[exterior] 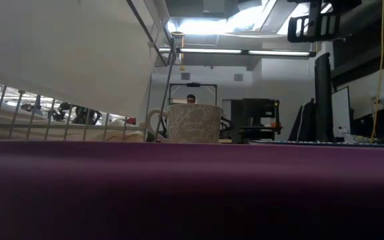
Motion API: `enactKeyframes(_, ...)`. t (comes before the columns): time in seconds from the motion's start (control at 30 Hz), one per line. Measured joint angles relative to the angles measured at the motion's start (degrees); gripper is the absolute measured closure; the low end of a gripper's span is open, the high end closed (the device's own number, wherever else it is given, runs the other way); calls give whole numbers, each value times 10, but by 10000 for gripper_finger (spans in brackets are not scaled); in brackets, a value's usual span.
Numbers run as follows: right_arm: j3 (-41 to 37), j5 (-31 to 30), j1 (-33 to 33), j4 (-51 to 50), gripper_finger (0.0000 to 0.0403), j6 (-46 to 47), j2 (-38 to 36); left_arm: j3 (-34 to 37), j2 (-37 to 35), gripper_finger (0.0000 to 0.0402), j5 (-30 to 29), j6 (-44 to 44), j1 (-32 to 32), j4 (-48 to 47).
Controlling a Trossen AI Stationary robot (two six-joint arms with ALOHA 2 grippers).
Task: Sort dishes
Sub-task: Put the brown plate into the dish rack
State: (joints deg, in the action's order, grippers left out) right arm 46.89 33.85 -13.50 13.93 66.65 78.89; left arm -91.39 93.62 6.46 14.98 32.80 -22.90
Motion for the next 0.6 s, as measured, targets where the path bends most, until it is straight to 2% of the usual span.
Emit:
enactKeyframes(0.17, 0, 4, 0, 0, 317, -40, 0, 0, 0, 384, 0, 31, 16, 30)
enactKeyframes(0.27, 0, 30, 0, 26, 317, -43, 0, 0, -1, 386, 0, 51, 22, 57)
enactKeyframes(0.43, 0, 71, 0, 169, 317, -38, 0, 0, -21, 387, -8, 94, 25, 59)
enactKeyframes(0.6, 0, 45, 0, 351, 317, -42, 0, 0, -56, 385, -38, 118, 25, 62)
